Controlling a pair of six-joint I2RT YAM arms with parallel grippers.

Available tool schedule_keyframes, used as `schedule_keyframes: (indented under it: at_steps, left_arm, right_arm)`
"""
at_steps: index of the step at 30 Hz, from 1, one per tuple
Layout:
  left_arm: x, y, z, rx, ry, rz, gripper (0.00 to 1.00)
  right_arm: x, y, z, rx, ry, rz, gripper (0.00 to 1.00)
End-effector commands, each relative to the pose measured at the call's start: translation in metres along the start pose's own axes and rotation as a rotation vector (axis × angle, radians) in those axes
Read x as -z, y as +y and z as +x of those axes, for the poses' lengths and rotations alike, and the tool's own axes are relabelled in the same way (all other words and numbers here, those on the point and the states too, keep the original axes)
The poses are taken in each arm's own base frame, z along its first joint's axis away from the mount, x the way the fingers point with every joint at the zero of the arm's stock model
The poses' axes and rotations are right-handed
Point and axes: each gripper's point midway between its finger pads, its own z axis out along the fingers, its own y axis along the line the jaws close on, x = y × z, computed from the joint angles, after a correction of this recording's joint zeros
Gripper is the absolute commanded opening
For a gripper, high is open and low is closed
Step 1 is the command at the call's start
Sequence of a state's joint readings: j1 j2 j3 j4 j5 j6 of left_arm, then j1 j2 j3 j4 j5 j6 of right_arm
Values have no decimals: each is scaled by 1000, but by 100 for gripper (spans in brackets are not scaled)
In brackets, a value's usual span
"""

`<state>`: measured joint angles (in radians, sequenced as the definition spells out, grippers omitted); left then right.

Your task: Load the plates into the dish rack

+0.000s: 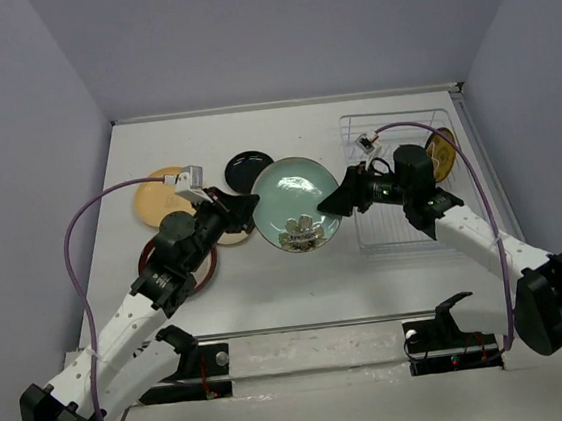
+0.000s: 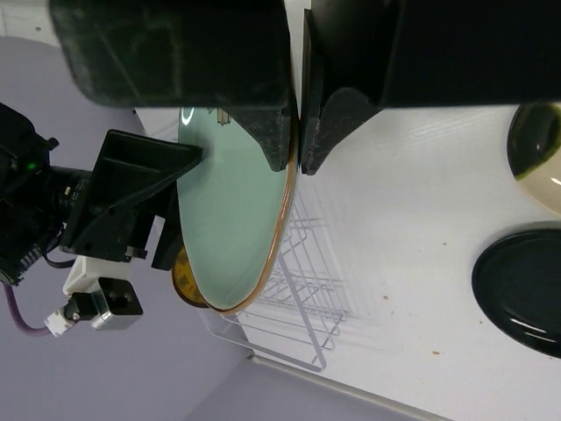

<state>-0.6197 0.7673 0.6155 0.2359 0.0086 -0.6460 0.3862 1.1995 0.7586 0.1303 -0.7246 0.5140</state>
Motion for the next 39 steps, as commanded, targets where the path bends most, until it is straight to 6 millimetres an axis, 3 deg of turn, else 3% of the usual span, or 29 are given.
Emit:
schedule_keyframes:
  at_steps: [1,3,4,5,7,8,9,10,11,13,14,17,19,20,21,22,23,24,25,28,29,32,35,37,39]
  left_arm:
    - [17,-76,-69,36,-189,264,6]
    - [19,-77,-70,33,-189,272,6]
    - [21,-79,-71,33,-193,279,6]
    - [22,-80,-70,25,-189,280,10]
    - [26,-80,-68,-23,-167,278,39]
    - [30,-85,-76,-49,-176,276,63]
    - [29,-74,-68,-77,-149,235,63]
    - [35,-69,-71,-107,-129,180,91]
    - [39,-65,-73,-135,-125,152,99]
    - [50,-50,-71,-203,-96,70,99]
    - [54,-46,-69,-221,-84,55,99]
    - [66,-20,-59,-263,-71,-35,99]
    - [71,-4,-45,-280,-48,-58,99]
    - [73,0,-39,-287,-38,-62,99]
    - [73,10,-29,-295,-17,-78,99]
    - [77,12,-28,-300,-27,-75,99]
    - [78,19,-22,-310,-21,-86,99]
    - [77,27,-13,-310,-7,-98,99]
    - [80,23,-14,-310,-12,-75,99]
    - [85,11,-20,-316,-44,-18,99]
    - [86,8,-22,-319,-49,-6,99]
    - [90,0,-19,-330,-39,49,99]
    - [97,-7,-22,-345,-57,85,99]
    - [100,-9,-24,-347,-73,98,99]
    - [105,-13,-26,-349,-87,119,99]
  right_arm:
    - [3,47,-11,59,3,-233,65]
    - [10,69,-10,49,5,-360,38]
    - [12,71,-3,23,18,-393,16]
    - [19,86,-6,14,15,-463,9]
    - [23,93,-6,-24,20,-490,7]
    - [28,100,-10,-15,0,-493,7]
    - [26,98,-12,-29,-5,-481,7]
    - [33,109,-25,6,-54,-477,7]
    - [32,105,-27,0,-56,-424,7]
    - [42,107,-47,57,-131,-323,7]
    - [42,94,-68,85,-194,-173,7]
    - [69,80,-114,119,-356,28,7]
    - [92,51,-144,108,-469,222,7]
    - [100,34,-141,114,-451,340,7]
    - [116,30,-161,139,-506,429,7]
    - [129,17,-168,146,-535,541,7]
    - [153,-10,-173,156,-576,743,7]
    - [168,-16,-179,176,-602,829,7]
    - [195,-23,-188,193,-651,967,7]
    - [229,-19,-202,231,-726,1102,7]
    - [253,-19,-212,254,-782,1217,7]
    - [286,-27,-226,301,-807,1453,7]
    - [303,-21,-251,439,-783,1578,7]
    - [303,-22,-262,474,-772,1587,7]
    - [293,-38,-271,516,-697,1612,7]
